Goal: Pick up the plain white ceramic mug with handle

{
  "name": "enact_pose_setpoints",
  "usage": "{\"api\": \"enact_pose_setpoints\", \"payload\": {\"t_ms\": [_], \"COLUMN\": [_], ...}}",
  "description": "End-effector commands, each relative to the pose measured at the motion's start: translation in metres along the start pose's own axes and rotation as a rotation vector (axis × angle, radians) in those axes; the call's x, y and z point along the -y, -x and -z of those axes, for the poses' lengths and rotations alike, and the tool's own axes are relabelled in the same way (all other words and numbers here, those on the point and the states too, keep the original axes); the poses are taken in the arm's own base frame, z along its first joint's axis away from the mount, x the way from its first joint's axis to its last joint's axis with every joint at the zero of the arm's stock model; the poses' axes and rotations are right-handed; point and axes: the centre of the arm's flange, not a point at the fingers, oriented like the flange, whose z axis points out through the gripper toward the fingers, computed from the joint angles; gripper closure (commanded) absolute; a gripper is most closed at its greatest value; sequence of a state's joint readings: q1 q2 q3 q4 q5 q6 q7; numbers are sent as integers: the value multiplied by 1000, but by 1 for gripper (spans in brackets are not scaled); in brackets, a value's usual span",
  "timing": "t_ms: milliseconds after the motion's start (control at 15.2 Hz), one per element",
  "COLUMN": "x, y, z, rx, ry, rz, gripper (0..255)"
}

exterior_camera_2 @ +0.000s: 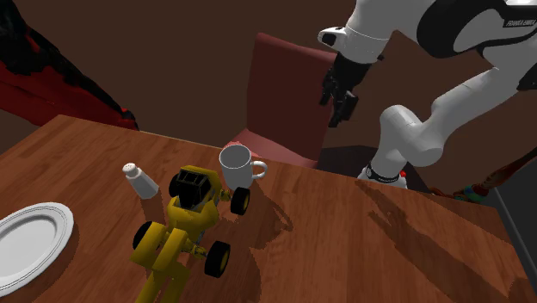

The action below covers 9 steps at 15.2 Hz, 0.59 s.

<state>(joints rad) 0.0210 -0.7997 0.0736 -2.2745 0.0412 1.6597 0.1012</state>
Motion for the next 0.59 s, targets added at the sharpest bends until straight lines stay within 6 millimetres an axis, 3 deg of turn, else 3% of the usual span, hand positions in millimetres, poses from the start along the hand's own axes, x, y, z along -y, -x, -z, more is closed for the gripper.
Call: {"api": "enact_pose_setpoints", "payload": {"t_ms": [0, 528], "x": [0, 32], "y": [0, -113], "z": [0, -22], "rx": [0, 93], "ry": [0, 9], "rz": [0, -84], "gripper": [0, 0]}}
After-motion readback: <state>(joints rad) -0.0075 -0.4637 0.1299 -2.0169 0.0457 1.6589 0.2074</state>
